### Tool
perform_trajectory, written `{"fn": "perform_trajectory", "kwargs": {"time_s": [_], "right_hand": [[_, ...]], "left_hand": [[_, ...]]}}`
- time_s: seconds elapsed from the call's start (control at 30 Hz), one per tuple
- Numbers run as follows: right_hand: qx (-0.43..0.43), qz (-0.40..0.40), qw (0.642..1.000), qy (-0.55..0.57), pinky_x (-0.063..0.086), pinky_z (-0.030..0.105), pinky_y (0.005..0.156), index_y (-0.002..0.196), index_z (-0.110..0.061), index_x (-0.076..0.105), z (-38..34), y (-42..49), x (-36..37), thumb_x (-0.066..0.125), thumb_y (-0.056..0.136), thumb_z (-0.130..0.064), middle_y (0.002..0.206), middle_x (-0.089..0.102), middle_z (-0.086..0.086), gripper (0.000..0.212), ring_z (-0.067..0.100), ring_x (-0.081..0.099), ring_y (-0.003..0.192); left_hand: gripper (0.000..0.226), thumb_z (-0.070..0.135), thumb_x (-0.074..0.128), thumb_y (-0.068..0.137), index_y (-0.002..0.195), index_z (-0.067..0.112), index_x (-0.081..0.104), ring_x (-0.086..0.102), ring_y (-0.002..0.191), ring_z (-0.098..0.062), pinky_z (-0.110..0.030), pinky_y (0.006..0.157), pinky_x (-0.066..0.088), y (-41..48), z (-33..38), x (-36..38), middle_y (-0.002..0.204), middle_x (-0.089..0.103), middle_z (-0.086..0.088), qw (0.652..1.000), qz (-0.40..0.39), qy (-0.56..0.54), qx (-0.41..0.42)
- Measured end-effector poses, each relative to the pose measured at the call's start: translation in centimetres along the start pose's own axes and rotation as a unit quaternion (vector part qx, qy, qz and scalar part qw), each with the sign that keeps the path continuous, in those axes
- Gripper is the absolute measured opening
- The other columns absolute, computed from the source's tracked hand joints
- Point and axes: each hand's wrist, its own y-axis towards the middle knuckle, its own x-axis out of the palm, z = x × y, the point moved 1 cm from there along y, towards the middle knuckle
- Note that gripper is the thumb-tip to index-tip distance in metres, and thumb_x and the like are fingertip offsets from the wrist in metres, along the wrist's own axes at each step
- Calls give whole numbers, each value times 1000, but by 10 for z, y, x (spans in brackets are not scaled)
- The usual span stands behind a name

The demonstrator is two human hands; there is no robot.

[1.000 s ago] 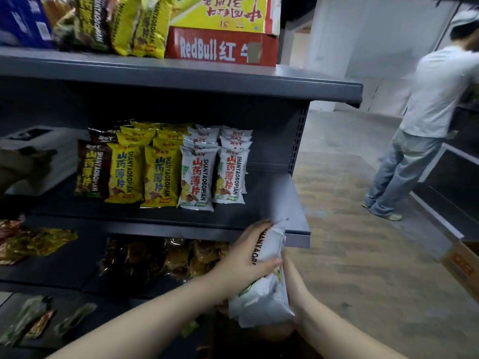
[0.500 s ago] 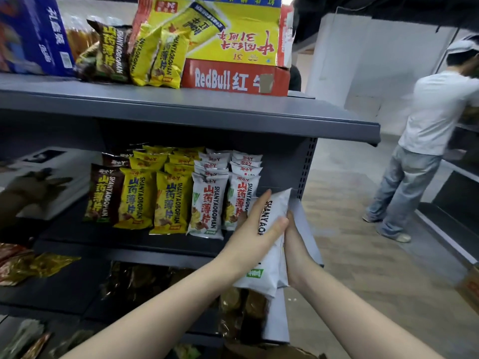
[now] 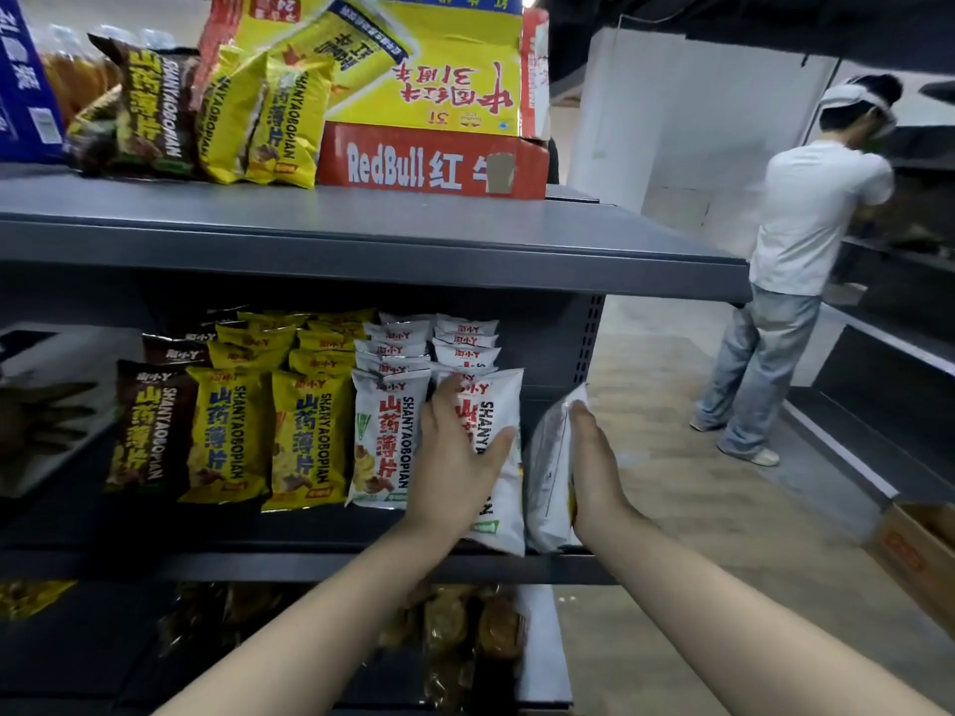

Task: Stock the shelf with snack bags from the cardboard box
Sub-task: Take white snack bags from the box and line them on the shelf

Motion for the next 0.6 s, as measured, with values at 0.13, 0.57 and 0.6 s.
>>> {"fn": "perform_trajectory", "kwargs": {"time_s": [0.13,0.57,0.6], "right_hand": [[8,-4,1000,-30,36,47,109,138,-28,44,-3,9,0,41,89,-64,137,53,3,61,26,51,124],[-19,-42,993,-111,42,36,100,110,-26,56,13,35,41,41,97,-46,114,61,0,28,14,56,104],[-19,-40,993,-105,43,37,100,111,-26,57,16,39,44,41,97,-46,115,61,-1,29,14,57,105]], "left_hand": [[81,29,72,81,143,12,23,42,127,-23,-23,98,40,16,-10,4,139,29,-11,997,25,68,28],[67,22,61,88,142,-5,31,42,126,-46,-47,102,42,32,-48,38,139,33,-36,966,46,253,31],[68,23,62,88,142,-5,32,42,126,-46,-48,102,42,33,-50,40,139,34,-36,966,51,254,31]]}}
